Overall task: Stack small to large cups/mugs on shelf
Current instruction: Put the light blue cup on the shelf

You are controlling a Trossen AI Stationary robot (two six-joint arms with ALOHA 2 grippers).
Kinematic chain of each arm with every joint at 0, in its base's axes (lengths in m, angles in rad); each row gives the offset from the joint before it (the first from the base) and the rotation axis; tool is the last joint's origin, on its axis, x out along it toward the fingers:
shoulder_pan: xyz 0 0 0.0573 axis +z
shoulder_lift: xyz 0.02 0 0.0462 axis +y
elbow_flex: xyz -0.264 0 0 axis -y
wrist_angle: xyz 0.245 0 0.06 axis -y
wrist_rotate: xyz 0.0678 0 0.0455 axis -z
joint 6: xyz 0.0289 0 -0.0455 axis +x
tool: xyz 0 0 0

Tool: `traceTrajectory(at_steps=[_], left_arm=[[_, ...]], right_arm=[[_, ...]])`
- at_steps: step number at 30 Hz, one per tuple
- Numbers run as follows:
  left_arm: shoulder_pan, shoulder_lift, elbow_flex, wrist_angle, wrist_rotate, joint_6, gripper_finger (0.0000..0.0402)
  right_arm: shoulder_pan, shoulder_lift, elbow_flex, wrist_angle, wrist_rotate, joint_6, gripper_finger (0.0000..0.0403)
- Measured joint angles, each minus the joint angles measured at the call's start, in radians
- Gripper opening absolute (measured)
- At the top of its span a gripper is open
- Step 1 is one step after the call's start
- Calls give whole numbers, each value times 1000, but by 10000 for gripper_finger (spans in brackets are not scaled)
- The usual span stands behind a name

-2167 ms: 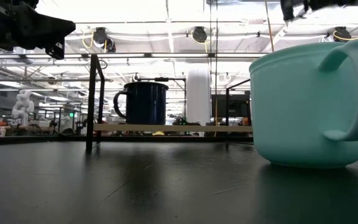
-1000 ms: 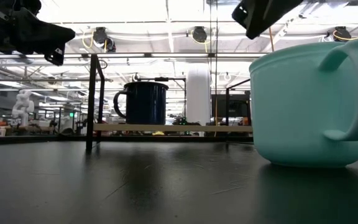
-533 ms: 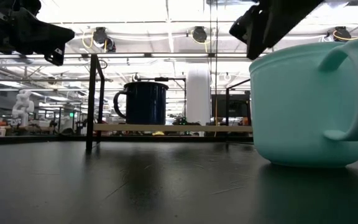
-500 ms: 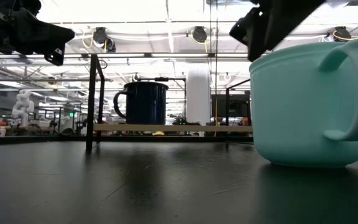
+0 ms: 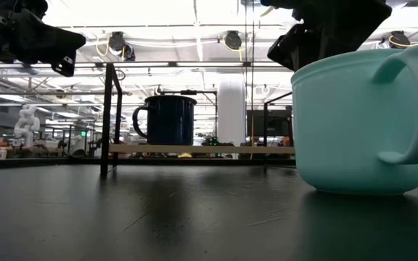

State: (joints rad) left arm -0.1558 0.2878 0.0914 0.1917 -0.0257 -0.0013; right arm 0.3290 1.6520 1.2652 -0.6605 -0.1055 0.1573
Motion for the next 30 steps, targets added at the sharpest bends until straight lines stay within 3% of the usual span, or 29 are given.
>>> traceTrajectory(at_steps=[23, 30], left_arm=[[0, 0, 0, -2, 0, 0, 24], [0, 0, 0, -2, 0, 0, 24]], right_arm=[[0, 0, -74, 41, -3, 6, 144], [0, 0, -87, 53, -2, -20, 103]])
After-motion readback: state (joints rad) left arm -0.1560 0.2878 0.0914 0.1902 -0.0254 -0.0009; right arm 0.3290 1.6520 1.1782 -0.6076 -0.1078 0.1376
